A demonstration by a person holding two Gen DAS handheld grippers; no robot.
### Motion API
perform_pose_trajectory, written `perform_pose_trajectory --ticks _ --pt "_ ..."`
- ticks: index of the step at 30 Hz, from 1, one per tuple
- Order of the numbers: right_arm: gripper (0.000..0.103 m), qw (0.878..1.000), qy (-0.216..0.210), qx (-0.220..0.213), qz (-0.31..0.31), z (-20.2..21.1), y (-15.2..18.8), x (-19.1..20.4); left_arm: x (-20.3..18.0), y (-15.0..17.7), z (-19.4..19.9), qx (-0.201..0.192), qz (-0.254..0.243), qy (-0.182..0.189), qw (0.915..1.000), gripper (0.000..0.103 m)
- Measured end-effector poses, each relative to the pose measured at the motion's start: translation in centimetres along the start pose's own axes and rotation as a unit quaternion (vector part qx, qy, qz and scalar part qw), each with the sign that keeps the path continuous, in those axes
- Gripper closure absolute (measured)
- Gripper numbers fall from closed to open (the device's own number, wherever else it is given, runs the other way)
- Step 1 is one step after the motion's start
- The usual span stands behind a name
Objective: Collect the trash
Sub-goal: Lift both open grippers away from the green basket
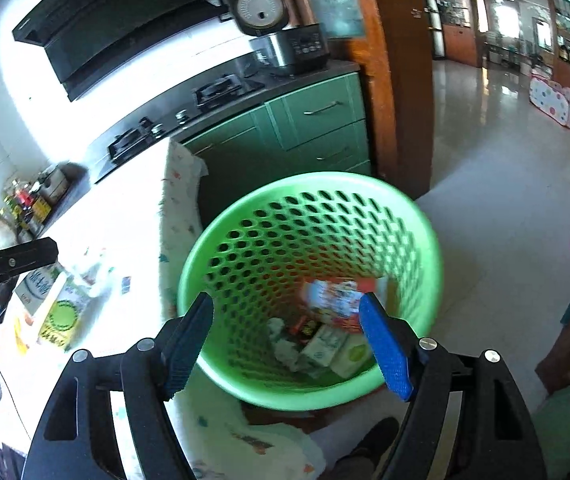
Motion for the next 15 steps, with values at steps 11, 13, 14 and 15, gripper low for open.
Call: perform_pose_trajectory --ticks 11,13,14,15 --pt "0.028 0.997 -0.05 0.001 0.055 -0.5 -1.6 8.9 14.3 1.8 9.2 -0.066 0.086 -0.091 0.9899 0.023" --pt "0.028 0.996 -0.059 0.0 0.065 -0.7 -2.0 10.7 17.2 2.1 10.5 -0.075 0.111 -0.105 0.9854 0.022" --pt "0.027 0.996 -0.063 0.0 0.068 -0.7 -2.2 11.4 18.7 2.4 11.1 -0.08 0.124 -0.115 0.9824 0.022" --pt "0.027 0.995 -0.068 0.0 0.073 -0.8 -2.4 12.3 20.1 2.6 11.7 -0.083 0.133 -0.123 0.9799 0.021"
Point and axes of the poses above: each gripper's, at about its wrist camera, not at the fingertips, and z roughly against the way its jaws point, x to its left, y to its underside, the point moved 5 cm from there along -z, roughly the way its jaws point, and after that the axes turned 13 degrees about z, right-handed, at the moved point
